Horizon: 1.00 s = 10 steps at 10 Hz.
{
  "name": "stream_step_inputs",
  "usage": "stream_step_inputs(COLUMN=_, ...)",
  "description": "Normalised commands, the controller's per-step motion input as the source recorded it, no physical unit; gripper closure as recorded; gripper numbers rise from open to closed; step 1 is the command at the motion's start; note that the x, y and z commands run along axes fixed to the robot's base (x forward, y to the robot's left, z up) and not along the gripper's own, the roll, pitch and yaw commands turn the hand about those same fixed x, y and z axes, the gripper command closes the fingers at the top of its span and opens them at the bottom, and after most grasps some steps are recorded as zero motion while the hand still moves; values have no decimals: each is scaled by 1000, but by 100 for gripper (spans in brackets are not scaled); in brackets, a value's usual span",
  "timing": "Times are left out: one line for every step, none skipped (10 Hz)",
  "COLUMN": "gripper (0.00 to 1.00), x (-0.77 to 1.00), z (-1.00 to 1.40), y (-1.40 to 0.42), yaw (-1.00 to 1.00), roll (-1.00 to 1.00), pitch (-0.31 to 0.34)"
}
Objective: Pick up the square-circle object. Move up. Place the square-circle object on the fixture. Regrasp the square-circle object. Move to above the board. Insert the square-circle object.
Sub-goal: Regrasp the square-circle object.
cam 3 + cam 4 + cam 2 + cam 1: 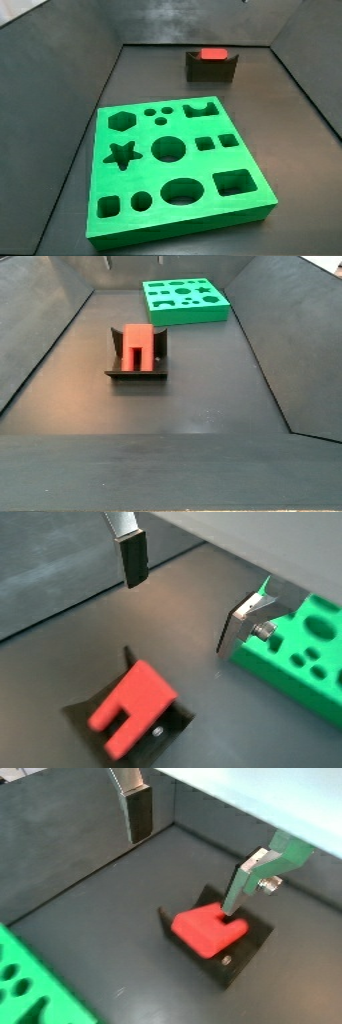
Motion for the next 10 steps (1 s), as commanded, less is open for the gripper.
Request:
stream_step_inputs(gripper=0, x=-8, z=9, y=-22, yaw=37, roll=1000, pitch=38)
stream_step_inputs(gripper=0, x=-4, z=14, y=-21, yaw=39, roll=1000, pitch=44)
stream_step_inputs(gripper=0, x=3, z=14, y=-20, yaw=41, roll=1000, pitch=46)
stream_step_inputs(gripper=0, x=17, z=-1, y=-22, yaw=44, roll=1000, pitch=53)
stream_step_inputs(gripper=0, x=28, z=-6, y=-22, yaw=47, roll=1000, pitch=57)
stream_step_inputs(gripper=0, x=49, z=-11, y=-25, yaw=54, roll=1000, pitch=71)
stream_step_inputs(gripper=0, x=64, z=-13, y=-30, yaw=60, roll=1000, pitch=82)
stream_step_inputs(gripper=0, x=77, z=-14, y=-32, yaw=67, roll=1000, pitch=96)
stream_step_inputs(gripper=0, x=88, z=-15, y=-33, yaw=72, roll=1000, pitch=106)
stream_step_inputs(gripper=0, x=107, z=-18, y=-38, yaw=92, roll=1000, pitch=138)
